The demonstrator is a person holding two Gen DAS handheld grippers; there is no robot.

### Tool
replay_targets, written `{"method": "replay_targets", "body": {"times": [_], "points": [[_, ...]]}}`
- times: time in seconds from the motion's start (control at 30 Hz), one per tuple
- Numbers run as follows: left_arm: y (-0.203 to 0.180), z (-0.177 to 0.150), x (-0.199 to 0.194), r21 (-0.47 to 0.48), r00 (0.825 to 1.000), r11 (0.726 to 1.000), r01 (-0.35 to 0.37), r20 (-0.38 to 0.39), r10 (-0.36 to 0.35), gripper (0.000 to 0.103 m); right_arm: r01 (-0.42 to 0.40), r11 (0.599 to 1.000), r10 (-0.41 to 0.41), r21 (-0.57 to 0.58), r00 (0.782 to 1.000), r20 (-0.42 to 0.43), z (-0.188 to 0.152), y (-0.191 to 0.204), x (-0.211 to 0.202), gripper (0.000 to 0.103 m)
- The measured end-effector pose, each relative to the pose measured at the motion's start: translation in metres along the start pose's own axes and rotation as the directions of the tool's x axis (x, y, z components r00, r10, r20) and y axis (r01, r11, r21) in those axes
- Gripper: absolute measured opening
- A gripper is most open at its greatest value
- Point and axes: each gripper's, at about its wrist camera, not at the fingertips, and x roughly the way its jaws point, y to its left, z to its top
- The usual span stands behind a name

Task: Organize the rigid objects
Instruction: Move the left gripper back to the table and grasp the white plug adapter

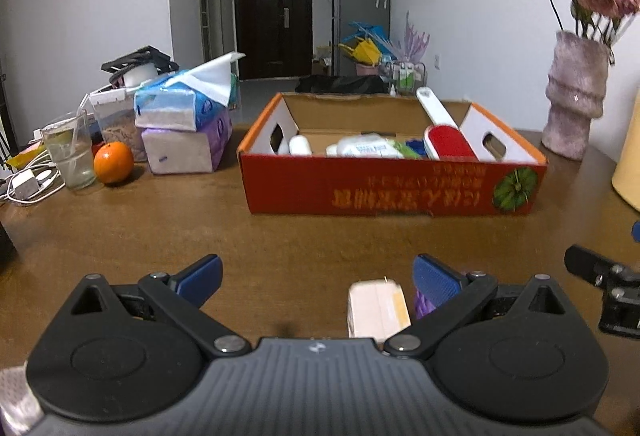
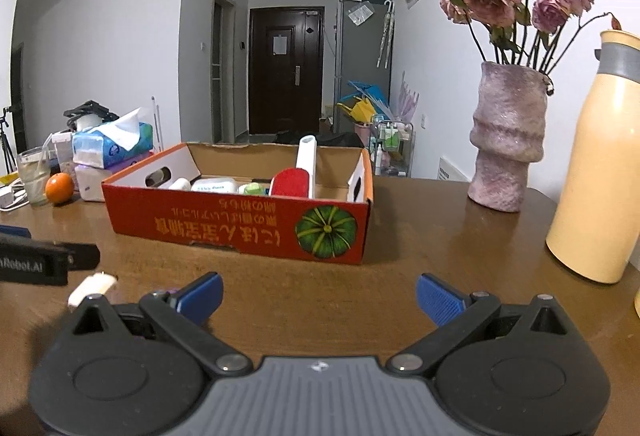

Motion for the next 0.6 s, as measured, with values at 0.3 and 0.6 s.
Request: {"method": "replay_targets", "body": {"times": [0.3,0.6], "points": [[-0.016,-0.018,0.004,0.065,0.999,0.998,-0.028,-0.036,0.03,0.102,0.011,1.0,-0.011,0.024,1.0,-0.006,-0.008,-0.011,-0.014,0.103],[-0.018,-0.023,0.02,0.058,0.996,0.997,-0.052,-0.071,0.056,0.092,0.006,0.999,-0.006,0.039,1.0,-0.013,-0.011,-0.016,-0.015,0.103]]}}
